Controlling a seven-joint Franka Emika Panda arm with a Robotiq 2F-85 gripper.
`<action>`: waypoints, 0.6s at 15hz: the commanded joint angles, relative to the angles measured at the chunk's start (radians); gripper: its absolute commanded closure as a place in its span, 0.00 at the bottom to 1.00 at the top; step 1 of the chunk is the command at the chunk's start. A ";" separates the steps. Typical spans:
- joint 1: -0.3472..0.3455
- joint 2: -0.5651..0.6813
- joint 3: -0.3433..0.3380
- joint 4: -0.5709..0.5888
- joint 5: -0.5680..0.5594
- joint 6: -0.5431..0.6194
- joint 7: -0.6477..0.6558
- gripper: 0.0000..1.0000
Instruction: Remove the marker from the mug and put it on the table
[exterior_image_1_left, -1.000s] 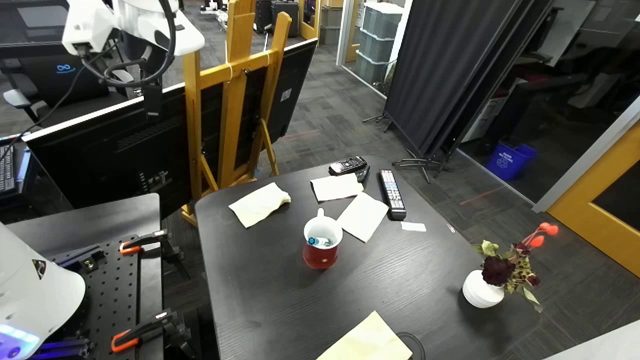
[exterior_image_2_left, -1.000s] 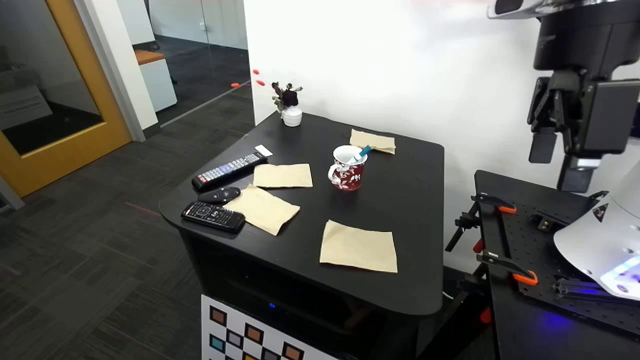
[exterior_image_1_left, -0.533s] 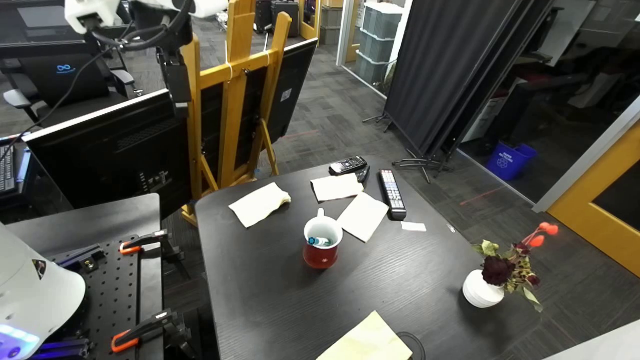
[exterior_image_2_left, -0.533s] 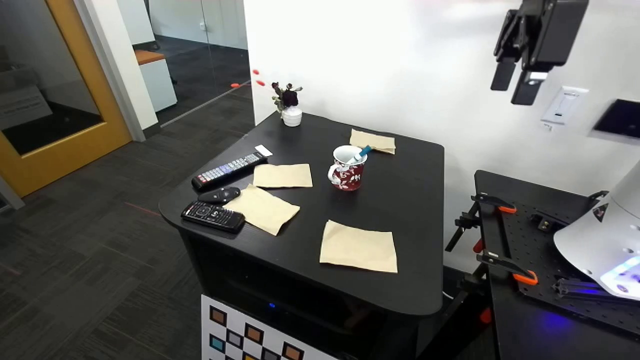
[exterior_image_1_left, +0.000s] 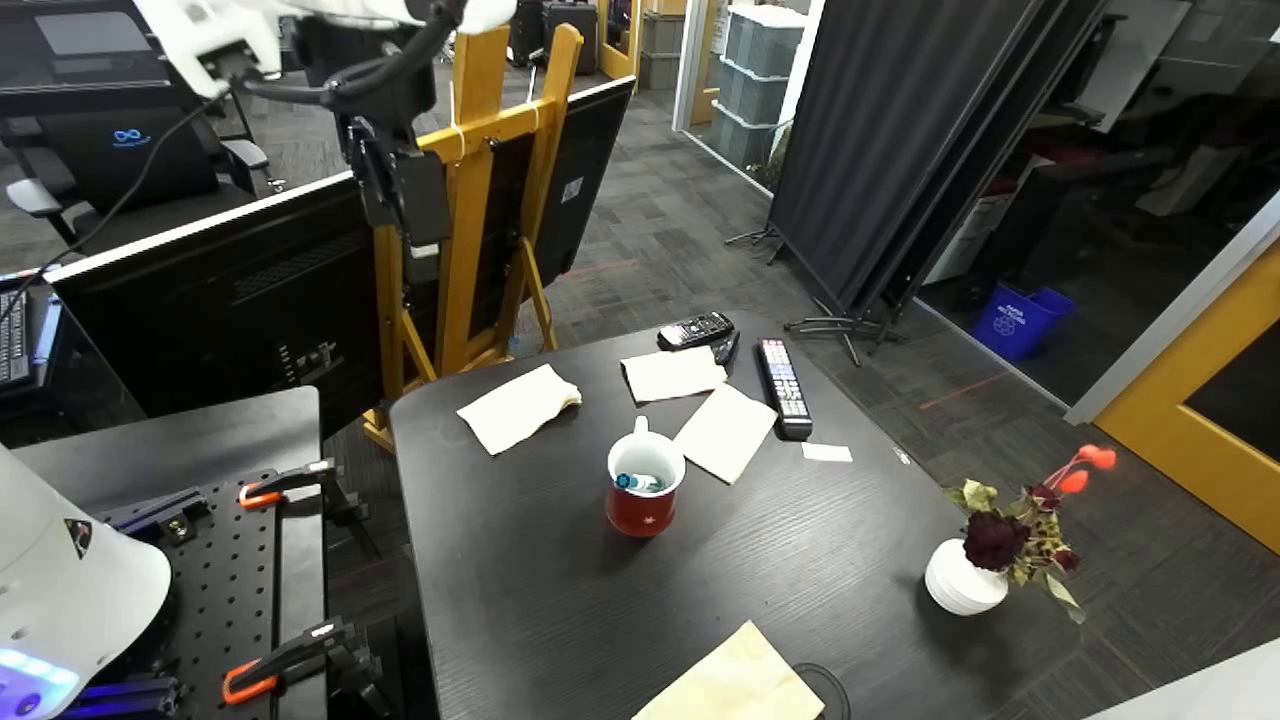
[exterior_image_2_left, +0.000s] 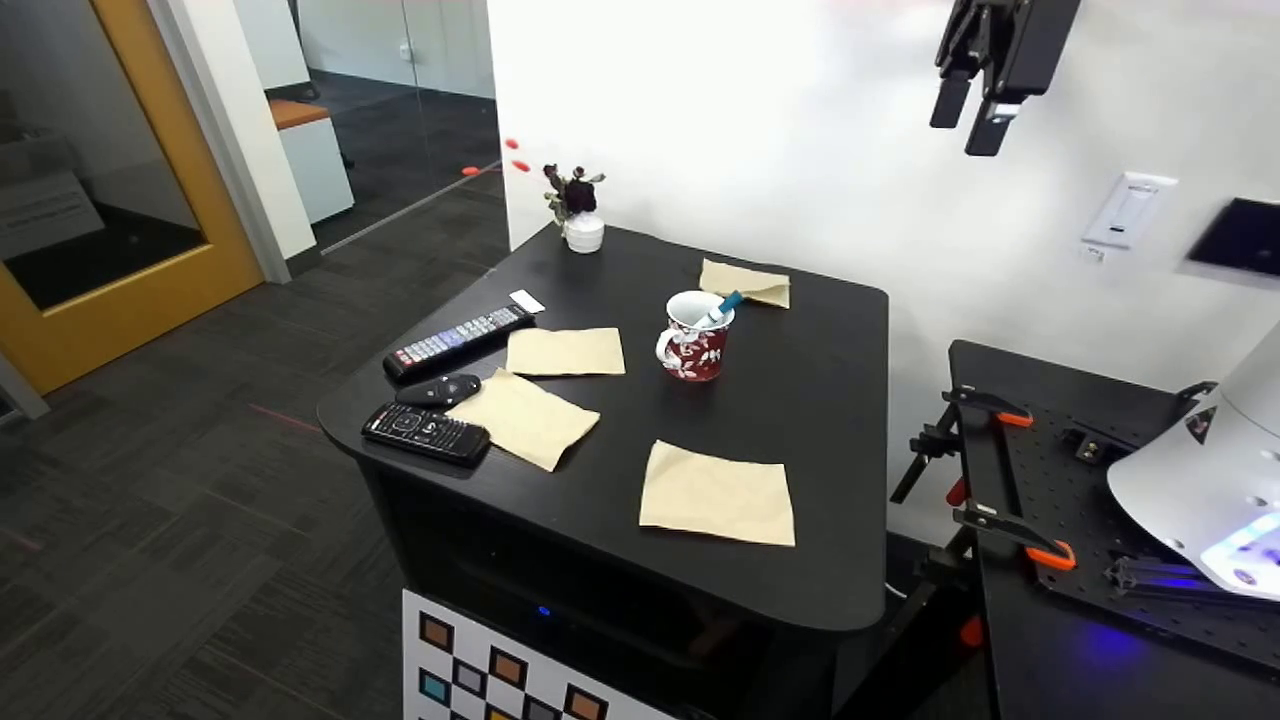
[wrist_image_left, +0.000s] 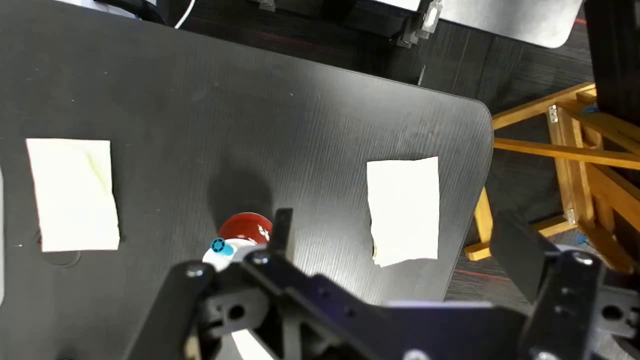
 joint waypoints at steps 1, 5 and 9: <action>-0.007 0.004 0.003 0.002 0.002 0.000 -0.009 0.00; -0.008 0.008 0.004 0.003 0.001 0.001 -0.010 0.00; -0.029 0.098 -0.005 0.037 -0.025 0.093 -0.005 0.00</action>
